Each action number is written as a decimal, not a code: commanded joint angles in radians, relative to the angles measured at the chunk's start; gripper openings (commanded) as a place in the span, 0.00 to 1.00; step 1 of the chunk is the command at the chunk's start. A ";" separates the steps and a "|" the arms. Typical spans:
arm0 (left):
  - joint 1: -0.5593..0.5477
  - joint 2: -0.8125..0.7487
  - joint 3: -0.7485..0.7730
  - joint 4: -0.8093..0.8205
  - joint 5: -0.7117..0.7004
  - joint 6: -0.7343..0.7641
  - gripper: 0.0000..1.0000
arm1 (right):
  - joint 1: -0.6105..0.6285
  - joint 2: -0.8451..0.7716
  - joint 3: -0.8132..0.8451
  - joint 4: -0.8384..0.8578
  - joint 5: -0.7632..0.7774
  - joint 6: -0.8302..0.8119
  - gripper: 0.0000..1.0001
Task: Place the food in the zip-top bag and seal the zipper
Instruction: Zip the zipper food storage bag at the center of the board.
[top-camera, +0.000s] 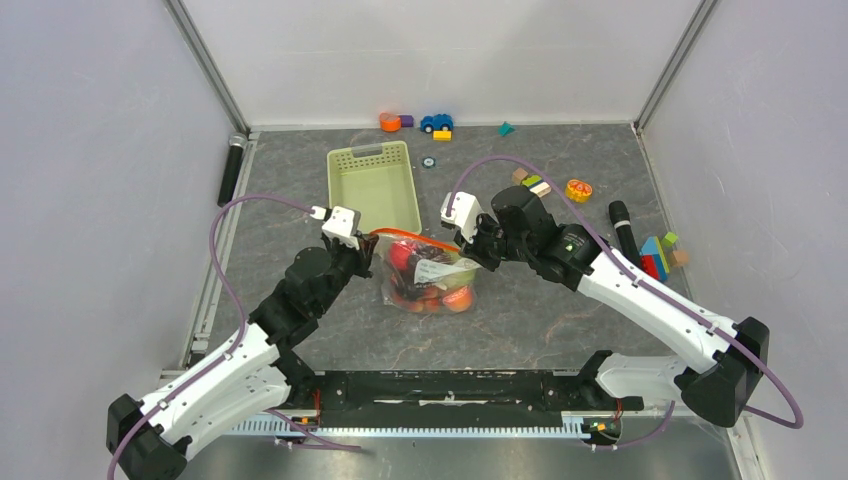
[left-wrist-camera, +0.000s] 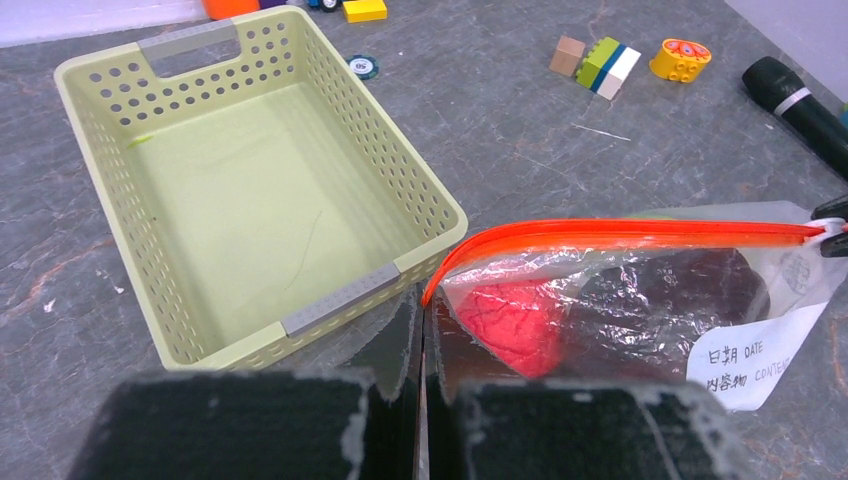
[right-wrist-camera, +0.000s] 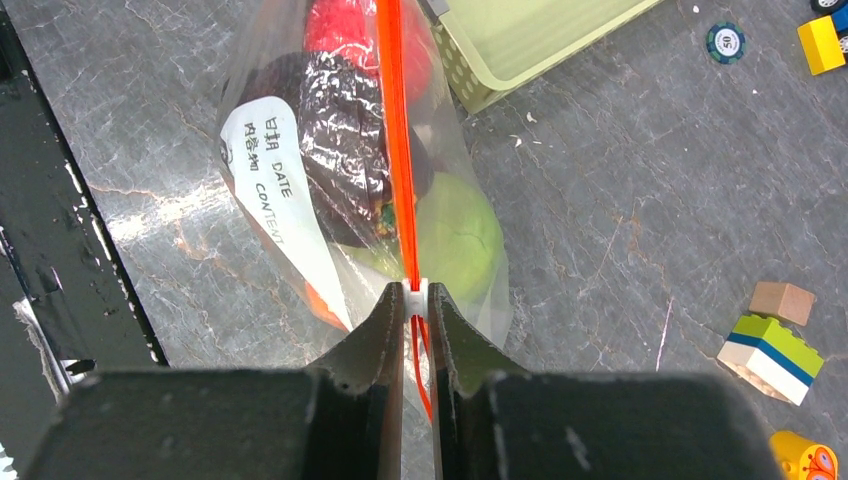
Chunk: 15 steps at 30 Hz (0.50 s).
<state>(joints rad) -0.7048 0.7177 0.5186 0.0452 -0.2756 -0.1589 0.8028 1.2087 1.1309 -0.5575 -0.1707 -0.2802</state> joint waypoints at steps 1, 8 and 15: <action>0.011 -0.025 0.035 0.024 -0.105 0.033 0.02 | -0.008 -0.021 -0.011 -0.030 0.043 0.013 0.00; 0.011 -0.028 0.035 0.024 -0.140 0.036 0.02 | -0.008 -0.027 -0.014 -0.031 0.059 0.021 0.00; 0.011 -0.030 0.034 0.018 -0.182 0.031 0.02 | -0.007 -0.048 -0.038 -0.034 0.077 0.036 0.00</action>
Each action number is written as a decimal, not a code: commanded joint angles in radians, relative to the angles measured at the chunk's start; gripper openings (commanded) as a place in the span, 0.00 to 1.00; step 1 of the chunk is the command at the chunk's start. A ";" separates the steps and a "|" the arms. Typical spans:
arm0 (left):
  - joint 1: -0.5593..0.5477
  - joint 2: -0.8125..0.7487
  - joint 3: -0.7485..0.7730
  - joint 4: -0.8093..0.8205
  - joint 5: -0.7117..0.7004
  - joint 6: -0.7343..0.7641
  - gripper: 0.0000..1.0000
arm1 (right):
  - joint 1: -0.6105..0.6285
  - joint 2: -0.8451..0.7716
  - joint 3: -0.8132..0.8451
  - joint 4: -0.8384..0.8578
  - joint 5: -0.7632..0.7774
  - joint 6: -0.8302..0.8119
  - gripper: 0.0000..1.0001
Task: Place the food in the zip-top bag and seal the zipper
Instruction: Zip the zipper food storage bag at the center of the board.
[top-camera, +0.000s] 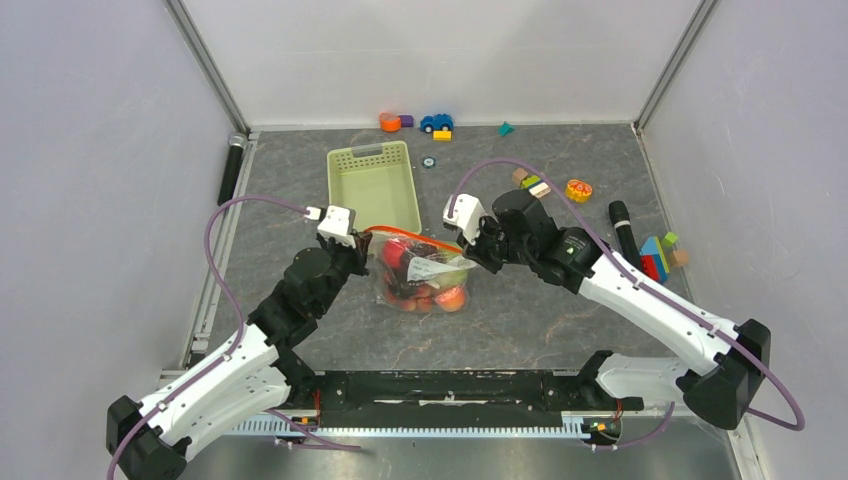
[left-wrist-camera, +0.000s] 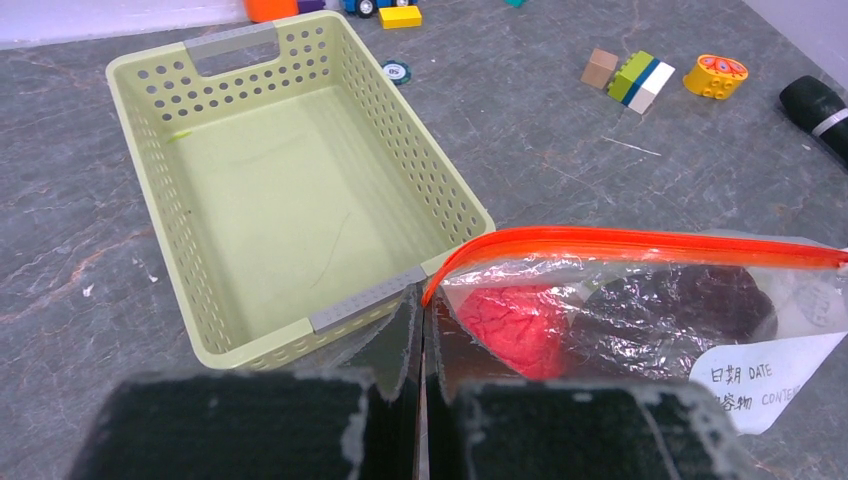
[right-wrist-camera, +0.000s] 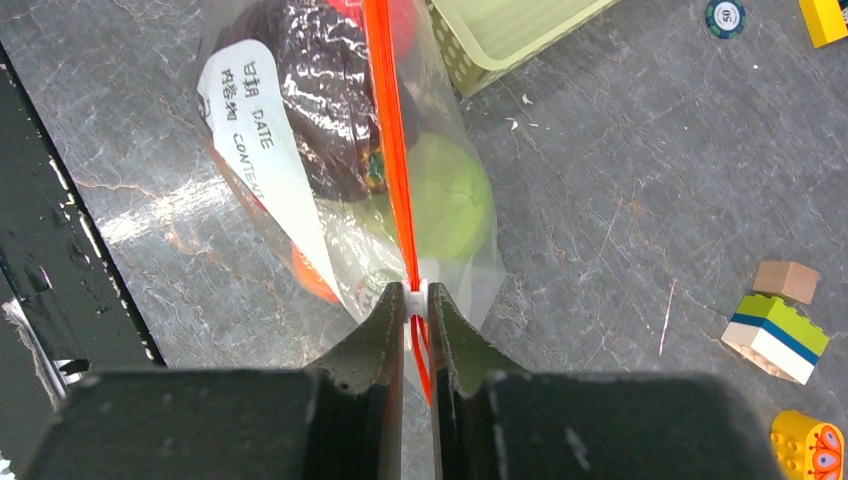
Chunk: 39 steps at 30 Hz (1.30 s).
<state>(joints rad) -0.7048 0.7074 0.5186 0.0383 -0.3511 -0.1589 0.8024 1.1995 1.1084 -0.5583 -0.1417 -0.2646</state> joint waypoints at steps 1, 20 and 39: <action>0.011 -0.019 0.035 0.026 -0.106 0.030 0.02 | -0.009 -0.041 -0.018 -0.035 0.051 0.023 0.00; 0.012 -0.040 0.019 0.023 -0.092 0.025 0.02 | -0.007 -0.094 -0.066 -0.052 0.089 0.070 0.00; 0.011 -0.048 0.005 0.021 -0.112 0.031 0.02 | -0.008 -0.109 -0.086 -0.097 0.132 0.089 0.00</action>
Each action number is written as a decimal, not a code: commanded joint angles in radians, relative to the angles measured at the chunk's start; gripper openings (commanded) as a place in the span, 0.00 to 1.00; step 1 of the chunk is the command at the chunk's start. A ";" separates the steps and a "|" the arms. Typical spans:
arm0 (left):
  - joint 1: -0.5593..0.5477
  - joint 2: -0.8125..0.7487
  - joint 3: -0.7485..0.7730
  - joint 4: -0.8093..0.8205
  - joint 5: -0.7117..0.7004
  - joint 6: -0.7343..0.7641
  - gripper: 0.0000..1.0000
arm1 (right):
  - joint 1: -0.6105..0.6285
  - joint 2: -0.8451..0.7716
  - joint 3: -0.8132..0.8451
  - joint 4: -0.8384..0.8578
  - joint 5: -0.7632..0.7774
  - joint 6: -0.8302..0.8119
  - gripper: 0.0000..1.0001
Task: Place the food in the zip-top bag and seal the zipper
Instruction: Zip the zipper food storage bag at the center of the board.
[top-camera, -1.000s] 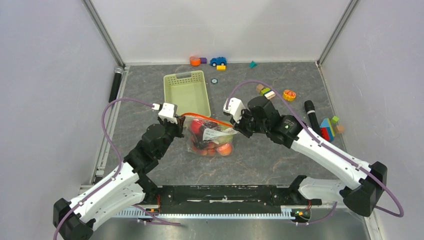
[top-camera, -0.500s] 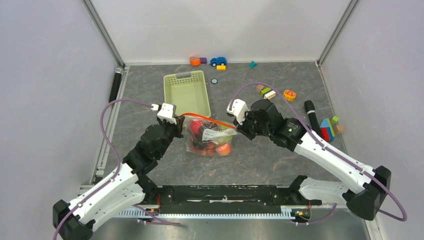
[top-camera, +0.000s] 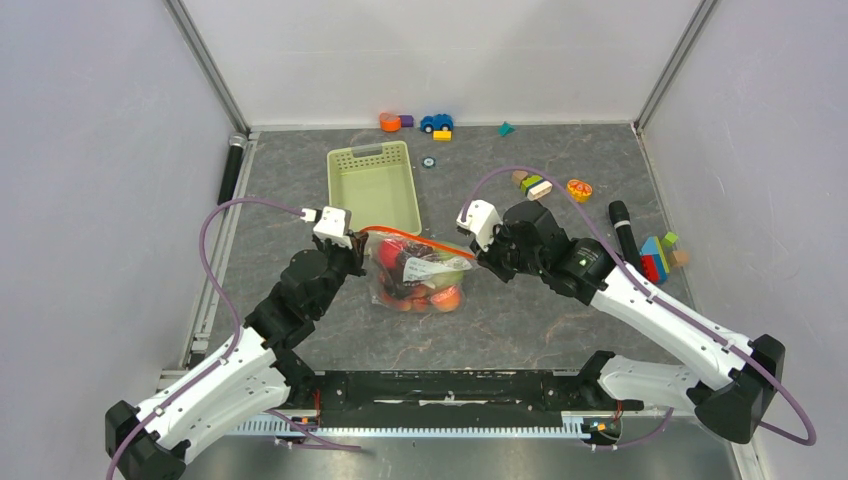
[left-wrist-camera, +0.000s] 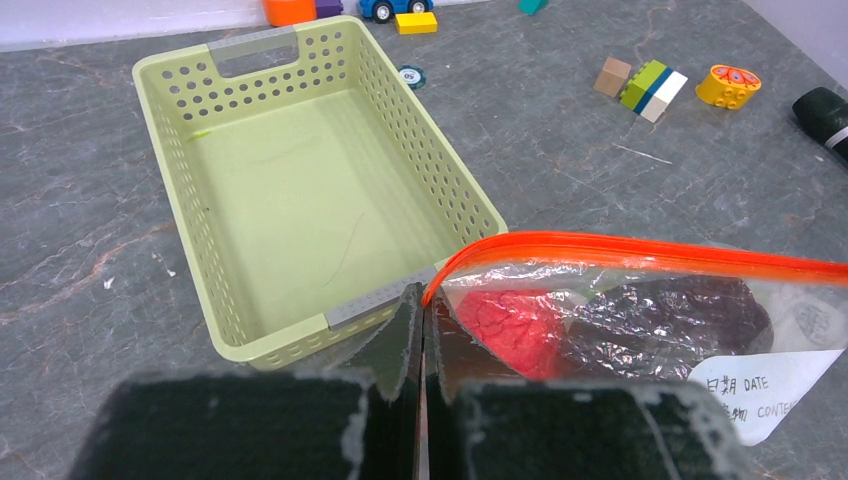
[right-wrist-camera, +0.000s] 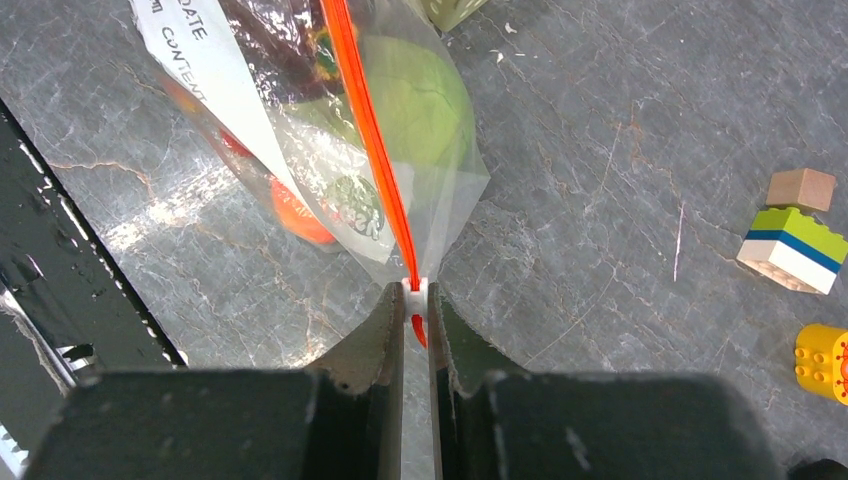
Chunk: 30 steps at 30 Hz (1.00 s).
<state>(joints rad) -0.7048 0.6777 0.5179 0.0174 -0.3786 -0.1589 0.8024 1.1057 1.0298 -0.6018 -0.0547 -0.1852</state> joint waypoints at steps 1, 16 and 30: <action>0.011 -0.018 0.004 0.042 -0.088 0.033 0.02 | -0.008 -0.015 -0.008 -0.057 0.048 0.012 0.00; 0.012 0.041 0.023 0.060 -0.072 0.038 0.02 | -0.008 -0.038 -0.012 -0.101 0.124 0.040 0.00; 0.011 0.273 0.163 0.098 0.127 0.019 1.00 | -0.047 -0.066 -0.024 -0.054 0.171 0.124 0.00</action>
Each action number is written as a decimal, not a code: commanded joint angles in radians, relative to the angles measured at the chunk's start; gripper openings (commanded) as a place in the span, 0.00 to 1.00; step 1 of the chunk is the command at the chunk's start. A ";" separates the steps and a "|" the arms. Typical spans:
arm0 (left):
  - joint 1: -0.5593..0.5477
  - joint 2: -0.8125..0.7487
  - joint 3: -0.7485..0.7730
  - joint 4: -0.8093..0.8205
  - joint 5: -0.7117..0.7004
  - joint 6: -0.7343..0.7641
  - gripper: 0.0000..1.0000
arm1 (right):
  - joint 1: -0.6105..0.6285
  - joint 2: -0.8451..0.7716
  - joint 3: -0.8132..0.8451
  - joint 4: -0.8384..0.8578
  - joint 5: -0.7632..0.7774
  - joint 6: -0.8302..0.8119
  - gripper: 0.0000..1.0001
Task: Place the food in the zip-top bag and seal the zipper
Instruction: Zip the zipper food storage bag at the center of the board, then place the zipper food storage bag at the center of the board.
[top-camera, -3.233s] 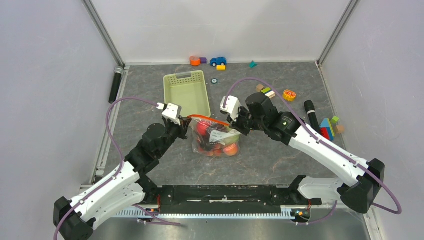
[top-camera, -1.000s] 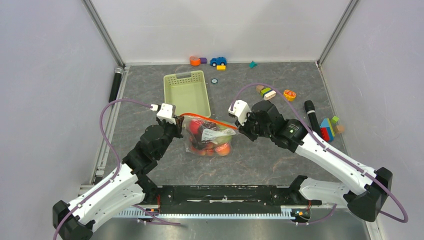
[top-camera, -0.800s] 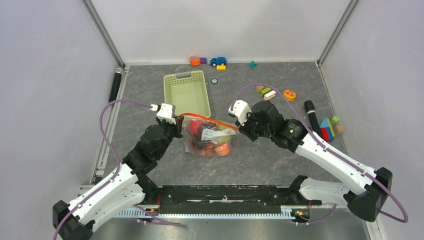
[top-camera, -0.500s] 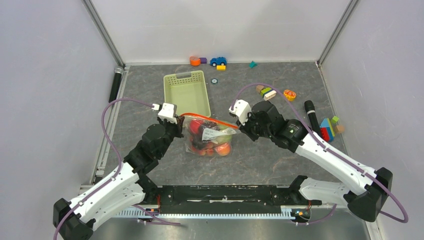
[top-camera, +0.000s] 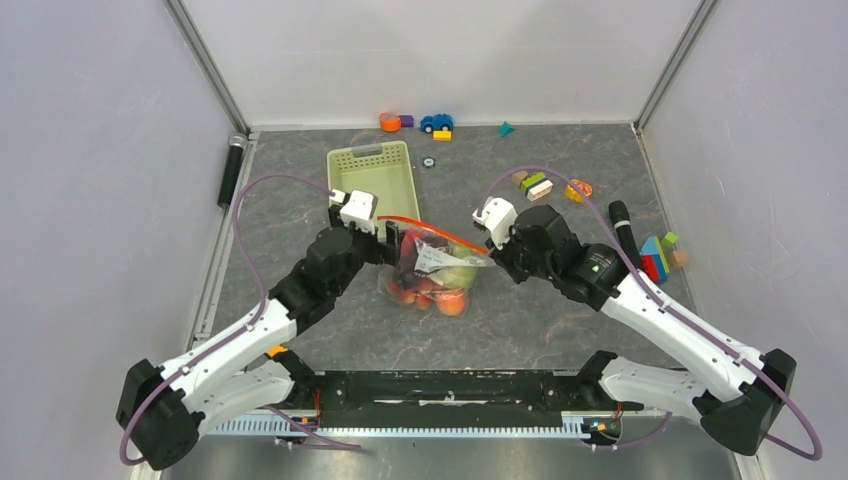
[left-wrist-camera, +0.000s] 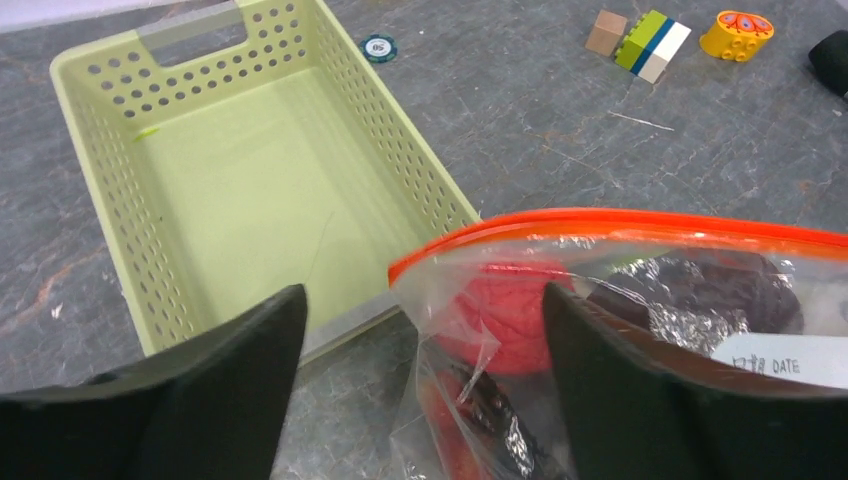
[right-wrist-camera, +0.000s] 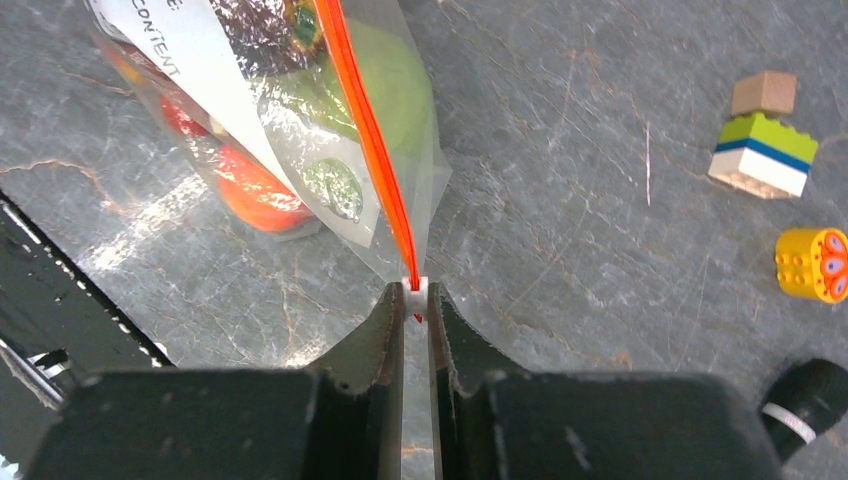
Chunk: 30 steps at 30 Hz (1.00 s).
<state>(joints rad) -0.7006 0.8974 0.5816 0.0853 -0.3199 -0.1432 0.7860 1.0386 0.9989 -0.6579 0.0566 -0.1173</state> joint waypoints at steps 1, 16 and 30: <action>0.007 0.062 0.112 0.027 0.061 -0.010 1.00 | -0.048 0.009 0.013 0.007 0.069 0.074 0.00; 0.007 -0.164 0.071 -0.132 -0.333 -0.112 1.00 | -0.554 0.164 -0.094 0.056 0.222 0.276 0.02; 0.007 -0.075 0.232 -0.339 -0.622 -0.273 1.00 | -0.591 0.011 -0.004 0.084 0.476 0.368 0.98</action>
<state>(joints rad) -0.6968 0.8265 0.7193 -0.2024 -0.8223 -0.3153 0.1997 1.1709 0.9077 -0.6327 0.3897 0.1940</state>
